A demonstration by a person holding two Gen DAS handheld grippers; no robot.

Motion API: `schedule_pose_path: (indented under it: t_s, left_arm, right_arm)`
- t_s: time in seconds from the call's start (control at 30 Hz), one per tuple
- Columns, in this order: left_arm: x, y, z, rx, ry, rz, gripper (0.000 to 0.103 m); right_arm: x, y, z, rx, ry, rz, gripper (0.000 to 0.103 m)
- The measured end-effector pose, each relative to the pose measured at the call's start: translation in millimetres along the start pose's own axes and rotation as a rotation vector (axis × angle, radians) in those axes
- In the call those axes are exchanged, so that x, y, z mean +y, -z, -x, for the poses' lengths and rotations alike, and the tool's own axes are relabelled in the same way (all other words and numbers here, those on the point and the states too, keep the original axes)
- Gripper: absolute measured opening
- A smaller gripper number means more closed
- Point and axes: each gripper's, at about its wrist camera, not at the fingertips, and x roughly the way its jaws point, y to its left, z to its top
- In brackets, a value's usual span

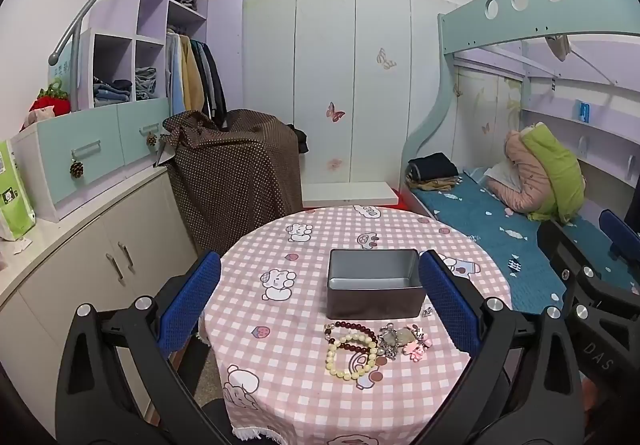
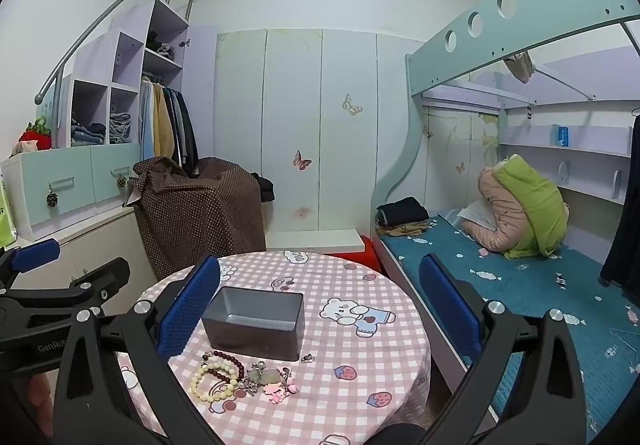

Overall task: Organize jewelry
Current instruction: 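Move both tools toward the jewelry pile beside the grey box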

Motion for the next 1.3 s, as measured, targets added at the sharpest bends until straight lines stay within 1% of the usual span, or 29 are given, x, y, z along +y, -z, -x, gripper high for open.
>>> schedule_pose_path:
  t_s: [0.33, 0.43, 0.63, 0.97, 1.07, 1.3]
  left_arm:
    - [0, 0, 0, -0.001, 0.000, 0.000, 0.098]
    - [-1, 1, 0, 0.001, 0.001, -0.004, 0.098]
    - [-2, 2, -2, 0.007, 0.003, -0.006, 0.098]
    - [-2, 3, -4, 0.013, 0.006, -0.010, 0.098]
    - [-1, 4, -6, 0.020, 0.007, -0.014, 0.098]
    - [-3, 6, -19, 0.049, 0.016, -0.030, 0.098]
  right_arm:
    - [1, 0, 0, 0.002, -0.004, -0.003, 0.096]
    - [0, -6, 8, 0.003, -0.004, -0.001, 0.096]
    - [3, 4, -1, 0.010, 0.003, -0.007, 0.096]
    - [-6, 0, -6, 0.037, -0.005, -0.048, 0.096]
    - [-6, 2, -8, 0.023, -0.001, -0.026, 0.096]
    - [-8, 5, -17, 0.040, 0.003, -0.023, 0.096]
